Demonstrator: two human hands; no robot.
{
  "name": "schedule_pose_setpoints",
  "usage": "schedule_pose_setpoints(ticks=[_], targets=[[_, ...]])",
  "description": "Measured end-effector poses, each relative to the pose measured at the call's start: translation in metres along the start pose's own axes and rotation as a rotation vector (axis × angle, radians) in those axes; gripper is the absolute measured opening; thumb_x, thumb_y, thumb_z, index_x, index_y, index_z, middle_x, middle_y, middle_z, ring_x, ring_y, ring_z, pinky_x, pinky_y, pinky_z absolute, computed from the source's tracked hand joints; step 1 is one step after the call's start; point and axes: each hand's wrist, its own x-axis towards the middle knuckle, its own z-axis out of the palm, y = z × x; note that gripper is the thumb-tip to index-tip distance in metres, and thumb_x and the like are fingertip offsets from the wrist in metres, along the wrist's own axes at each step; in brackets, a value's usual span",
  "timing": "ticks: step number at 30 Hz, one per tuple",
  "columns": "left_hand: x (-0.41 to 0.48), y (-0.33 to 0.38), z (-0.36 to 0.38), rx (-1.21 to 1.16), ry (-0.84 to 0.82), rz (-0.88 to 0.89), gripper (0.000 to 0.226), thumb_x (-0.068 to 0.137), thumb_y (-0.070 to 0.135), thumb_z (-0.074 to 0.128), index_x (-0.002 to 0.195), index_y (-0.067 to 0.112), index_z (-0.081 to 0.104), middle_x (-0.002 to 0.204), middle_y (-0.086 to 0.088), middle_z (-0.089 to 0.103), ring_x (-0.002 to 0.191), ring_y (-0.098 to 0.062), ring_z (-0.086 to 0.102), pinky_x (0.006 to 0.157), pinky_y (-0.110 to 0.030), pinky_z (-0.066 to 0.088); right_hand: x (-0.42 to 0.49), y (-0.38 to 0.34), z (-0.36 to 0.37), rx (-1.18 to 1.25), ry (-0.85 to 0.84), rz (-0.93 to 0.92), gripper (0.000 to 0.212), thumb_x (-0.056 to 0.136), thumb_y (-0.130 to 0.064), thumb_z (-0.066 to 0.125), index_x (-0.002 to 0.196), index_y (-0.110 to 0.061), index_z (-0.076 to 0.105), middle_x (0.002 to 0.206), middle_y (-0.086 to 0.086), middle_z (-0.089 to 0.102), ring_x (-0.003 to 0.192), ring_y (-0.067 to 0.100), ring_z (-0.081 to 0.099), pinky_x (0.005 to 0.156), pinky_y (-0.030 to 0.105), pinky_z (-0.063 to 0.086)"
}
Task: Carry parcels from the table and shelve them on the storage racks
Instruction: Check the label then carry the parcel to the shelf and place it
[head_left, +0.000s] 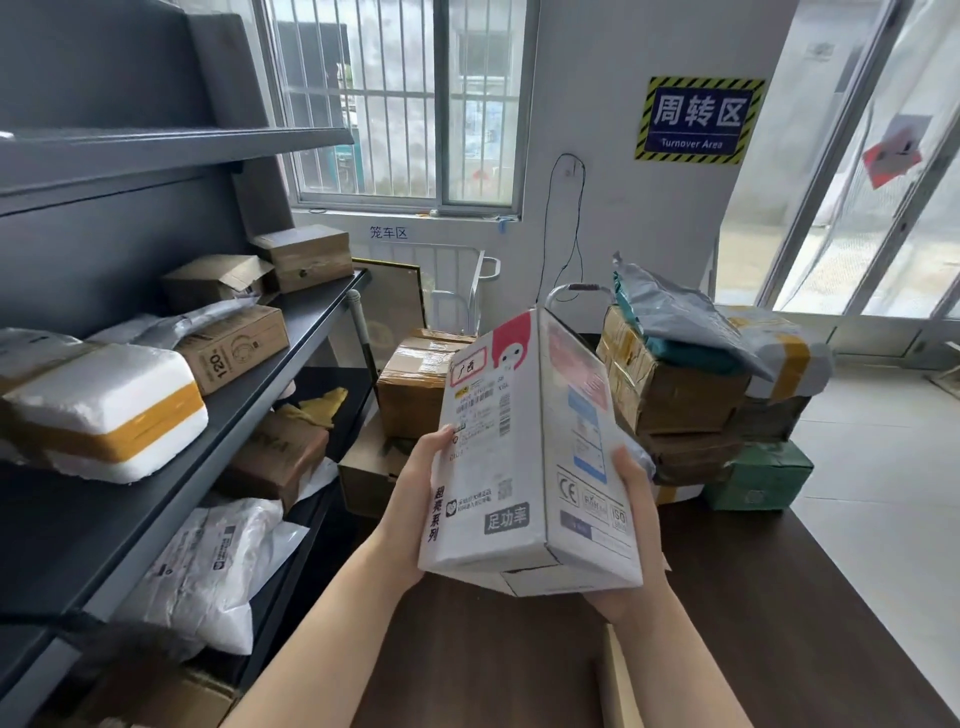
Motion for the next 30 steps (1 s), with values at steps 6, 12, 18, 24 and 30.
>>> schedule_pose_setpoints(ticks=[6, 12, 18, 24, 30], targets=[[-0.002, 0.001, -0.003, 0.017, -0.04, 0.14, 0.044, 0.085, 0.039, 0.052, 0.123, 0.019, 0.062, 0.103, -0.011, 0.08, 0.082, -0.029, 0.079, 0.061, -0.037, 0.064, 0.006, 0.015, 0.003, -0.209, 0.018, -0.061, 0.04, 0.102, -0.038, 0.052, 0.134, -0.016, 0.059, 0.127, 0.015, 0.07, 0.118, 0.036, 0.067, 0.104, 0.056, 0.05], [0.004, 0.003, 0.008, 0.269, 0.057, 0.278, 0.045, 0.099, 0.036, 0.043, 0.142, 0.022, 0.047, 0.132, -0.021, 0.066, 0.099, -0.032, 0.074, 0.069, -0.04, 0.063, 0.007, 0.006, 0.028, -0.529, 0.033, -0.379, 0.037, 0.104, -0.042, 0.049, 0.137, -0.027, 0.056, 0.14, 0.008, 0.062, 0.131, 0.027, 0.059, 0.112, 0.054, 0.045], [0.016, 0.038, 0.033, 0.396, 0.101, 0.424, 0.049, 0.109, 0.025, 0.032, 0.156, 0.028, 0.024, 0.138, -0.017, 0.061, 0.107, -0.028, 0.068, 0.075, -0.033, 0.063, 0.018, -0.025, 0.058, -0.467, -0.237, -0.366, 0.073, 0.089, -0.052, 0.064, 0.152, -0.028, 0.037, 0.145, 0.011, 0.061, 0.115, 0.021, 0.072, 0.091, 0.041, 0.061], [0.004, 0.072, 0.075, 0.393, -0.008, 0.64, 0.057, 0.096, 0.024, 0.043, 0.153, 0.027, 0.036, 0.142, -0.017, 0.059, 0.122, -0.042, 0.061, 0.094, -0.056, 0.053, 0.013, -0.055, 0.075, -0.418, -0.335, -0.631, 0.064, 0.095, -0.038, 0.058, 0.155, -0.036, 0.036, 0.15, 0.003, 0.057, 0.129, 0.027, 0.063, 0.095, 0.044, 0.059], [-0.012, 0.103, 0.107, 0.462, -0.09, 0.728, 0.06, 0.096, 0.026, 0.045, 0.155, 0.03, 0.034, 0.146, -0.013, 0.058, 0.129, -0.039, 0.057, 0.105, -0.068, 0.041, -0.004, -0.085, 0.097, -0.406, -0.339, -0.801, 0.059, 0.098, -0.037, 0.053, 0.155, -0.033, 0.037, 0.152, 0.004, 0.055, 0.134, 0.03, 0.058, 0.105, 0.061, 0.049]])
